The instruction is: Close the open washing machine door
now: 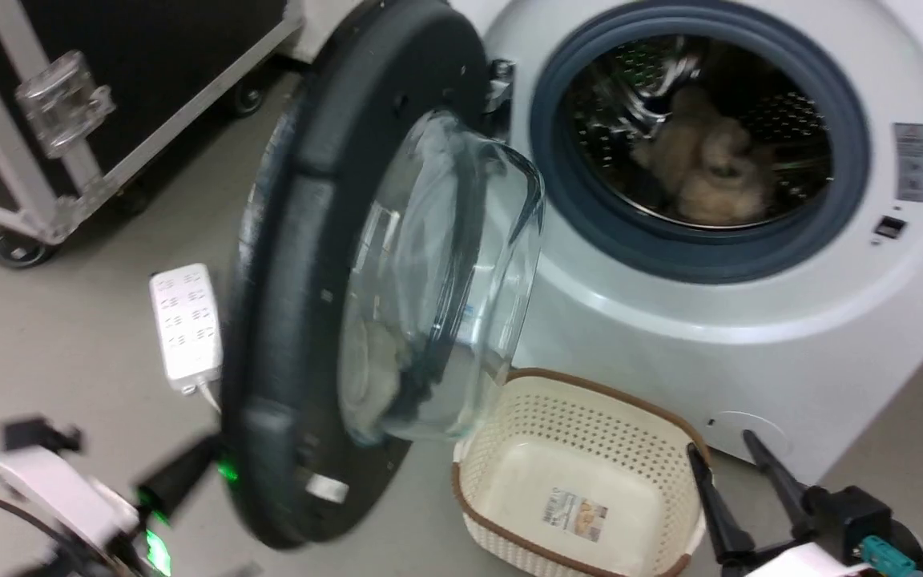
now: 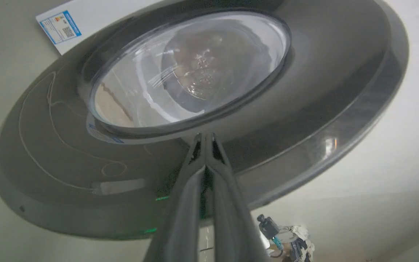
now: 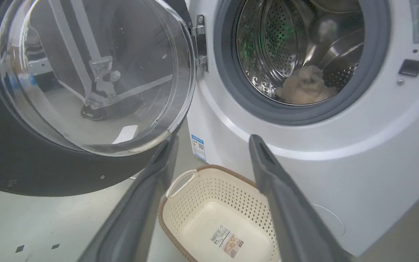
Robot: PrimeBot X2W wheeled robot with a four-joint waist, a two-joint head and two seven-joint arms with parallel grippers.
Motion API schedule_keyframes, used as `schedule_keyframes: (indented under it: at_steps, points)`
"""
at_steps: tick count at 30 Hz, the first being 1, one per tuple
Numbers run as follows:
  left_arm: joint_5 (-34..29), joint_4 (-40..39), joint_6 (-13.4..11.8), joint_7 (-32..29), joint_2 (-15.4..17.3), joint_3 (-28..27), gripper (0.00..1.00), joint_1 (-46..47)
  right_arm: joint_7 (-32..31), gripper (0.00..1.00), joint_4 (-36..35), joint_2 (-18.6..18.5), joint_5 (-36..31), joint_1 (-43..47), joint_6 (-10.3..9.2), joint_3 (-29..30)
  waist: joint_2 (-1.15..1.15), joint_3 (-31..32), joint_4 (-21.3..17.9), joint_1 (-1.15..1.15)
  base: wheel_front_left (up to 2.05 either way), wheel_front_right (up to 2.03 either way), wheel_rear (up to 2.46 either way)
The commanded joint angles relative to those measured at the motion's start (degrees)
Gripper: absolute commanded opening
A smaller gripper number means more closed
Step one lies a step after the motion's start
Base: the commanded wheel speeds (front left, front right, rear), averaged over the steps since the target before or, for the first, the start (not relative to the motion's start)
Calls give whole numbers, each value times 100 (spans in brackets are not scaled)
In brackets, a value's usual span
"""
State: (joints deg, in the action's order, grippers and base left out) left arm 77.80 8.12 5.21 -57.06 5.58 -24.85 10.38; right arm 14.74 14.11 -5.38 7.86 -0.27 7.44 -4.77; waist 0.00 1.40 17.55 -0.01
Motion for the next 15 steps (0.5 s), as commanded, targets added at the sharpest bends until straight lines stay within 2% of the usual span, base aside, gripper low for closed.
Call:
schedule_keyframes:
  at_steps: [1, 5, 9, 15]
  points:
    - [93, -278, -50, -27, -180, 249, 0, -341, 25, 100, -8, 53, -95, 92, 5, 157, 0, 53, -180, 1, 0, 0, 0]
    - [561, -707, -142, 244, -263, 910, 0, -913, -2, 100, -55, 126, -219, 96, 5, 455, 0, -7, -530, 1, 0, 0, 0]
    - [1198, -941, -106, 1046, -267, 1893, 0, -1244, -77, 100, -148, 162, -276, 42, 5, 643, 0, -194, -1000, 1, 0, 0, 0]
    - [1574, -873, 48, 1983, -269, 3019, 0, -1016, -178, 100, -299, 159, -333, -75, 5, 644, 0, -627, -1865, 1, 0, 0, 0]
